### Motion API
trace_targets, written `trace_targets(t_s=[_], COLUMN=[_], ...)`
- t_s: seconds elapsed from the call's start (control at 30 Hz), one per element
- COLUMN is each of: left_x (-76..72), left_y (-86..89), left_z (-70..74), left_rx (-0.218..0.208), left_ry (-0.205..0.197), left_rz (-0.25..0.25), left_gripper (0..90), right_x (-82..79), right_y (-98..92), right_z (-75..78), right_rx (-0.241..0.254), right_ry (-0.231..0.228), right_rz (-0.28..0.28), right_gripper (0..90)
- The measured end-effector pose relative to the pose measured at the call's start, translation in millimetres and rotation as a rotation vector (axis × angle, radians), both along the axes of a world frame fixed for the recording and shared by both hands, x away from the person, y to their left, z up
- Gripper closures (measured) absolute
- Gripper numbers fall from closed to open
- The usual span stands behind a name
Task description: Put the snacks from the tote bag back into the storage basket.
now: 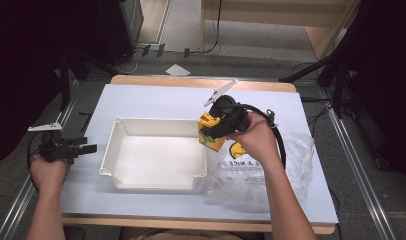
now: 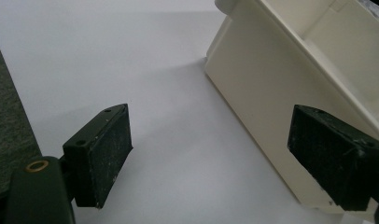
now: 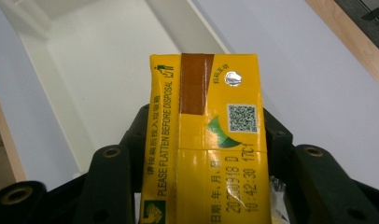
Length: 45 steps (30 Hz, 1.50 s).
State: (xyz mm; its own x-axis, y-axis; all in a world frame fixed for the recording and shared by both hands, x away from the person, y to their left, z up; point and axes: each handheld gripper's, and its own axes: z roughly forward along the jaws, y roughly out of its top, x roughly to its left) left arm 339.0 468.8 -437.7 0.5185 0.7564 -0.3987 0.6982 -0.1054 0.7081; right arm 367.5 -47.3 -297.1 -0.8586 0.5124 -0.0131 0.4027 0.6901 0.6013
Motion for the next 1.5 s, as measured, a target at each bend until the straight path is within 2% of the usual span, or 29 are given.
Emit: trace_targets(t_s=[0.4, 0.6, 0.67, 0.8, 1.07, 1.37, 1.5], left_x=[0.2, 0.0, 0.1, 0.0, -0.2, -0.6, -0.5], left_y=[-0.9, 0.2, 0.0, 0.2, 0.3, 0.6, 0.8], left_z=[0.1, 0.3, 0.0, 0.2, 0.3, 0.5, 0.3], left_rx=[-0.001, -0.001, 0.0, 0.0, 0.002, 0.001, 0.001], left_ry=[0.001, 0.0, 0.0, 0.001, -0.001, -0.005, -0.003], left_rz=[-0.001, -0.002, -0.001, -0.001, 0.008, 0.011, 0.01], left_gripper=[14.6, 14.6, 14.6, 14.6, 14.6, 14.6, 14.6], right_x=[-3.1, -4.5, -3.9, -6.1, -6.1, -1.2, 0.5], right_y=[11.8, 16.6, 18.1, 25.6, 38.1, 45.3, 48.2], right_z=[-1.0, 0.4, 0.5, -1.5, -6.3, -12.8, -15.2], right_rx=[0.008, 0.045, 0.055, 0.039, 0.052, 0.064, 0.09], right_ry=[0.003, -0.013, -0.002, -0.009, -0.012, -0.002, -0.004], right_rz=[0.024, 0.021, 0.027, 0.039, 0.062, 0.052, 0.035], right_gripper=[53.0, 53.2, 53.2, 53.2, 53.2, 53.2, 53.3])
